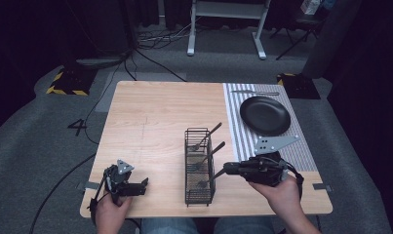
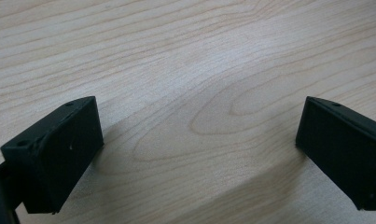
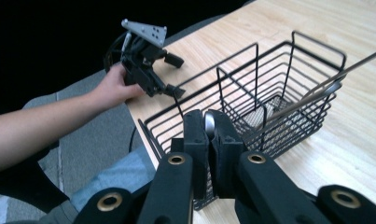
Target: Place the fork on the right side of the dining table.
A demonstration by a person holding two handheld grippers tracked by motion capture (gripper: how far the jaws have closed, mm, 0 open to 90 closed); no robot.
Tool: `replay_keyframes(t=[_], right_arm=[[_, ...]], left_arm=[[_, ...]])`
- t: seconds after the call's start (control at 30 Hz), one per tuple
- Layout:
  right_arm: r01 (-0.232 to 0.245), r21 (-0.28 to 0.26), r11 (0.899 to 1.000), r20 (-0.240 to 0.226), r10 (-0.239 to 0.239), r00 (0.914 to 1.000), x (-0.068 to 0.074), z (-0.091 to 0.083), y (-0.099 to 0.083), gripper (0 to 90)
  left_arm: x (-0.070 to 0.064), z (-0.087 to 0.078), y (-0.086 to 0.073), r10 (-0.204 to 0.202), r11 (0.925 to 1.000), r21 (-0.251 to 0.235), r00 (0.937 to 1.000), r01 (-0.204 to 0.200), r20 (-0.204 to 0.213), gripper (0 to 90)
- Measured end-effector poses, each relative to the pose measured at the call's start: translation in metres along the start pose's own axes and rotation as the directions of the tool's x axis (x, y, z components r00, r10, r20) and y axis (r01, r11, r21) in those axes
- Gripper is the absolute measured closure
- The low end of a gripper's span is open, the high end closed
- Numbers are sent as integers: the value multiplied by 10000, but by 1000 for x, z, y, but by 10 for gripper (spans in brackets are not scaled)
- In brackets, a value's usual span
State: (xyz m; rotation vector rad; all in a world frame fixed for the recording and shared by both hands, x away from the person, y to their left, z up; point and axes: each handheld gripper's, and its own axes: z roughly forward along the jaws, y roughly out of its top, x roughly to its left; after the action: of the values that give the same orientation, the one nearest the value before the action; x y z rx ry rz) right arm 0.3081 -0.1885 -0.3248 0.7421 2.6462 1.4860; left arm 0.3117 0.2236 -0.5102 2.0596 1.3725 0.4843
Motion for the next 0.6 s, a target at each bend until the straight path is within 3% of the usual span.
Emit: replay_keyframes(t=[0.6], right_arm=[[163, -450, 9989, 348, -148, 9993, 4, -26, 26, 867]], left_arm=[[0, 0, 0, -2, 10000, -2, 10000, 2, 0, 7]])
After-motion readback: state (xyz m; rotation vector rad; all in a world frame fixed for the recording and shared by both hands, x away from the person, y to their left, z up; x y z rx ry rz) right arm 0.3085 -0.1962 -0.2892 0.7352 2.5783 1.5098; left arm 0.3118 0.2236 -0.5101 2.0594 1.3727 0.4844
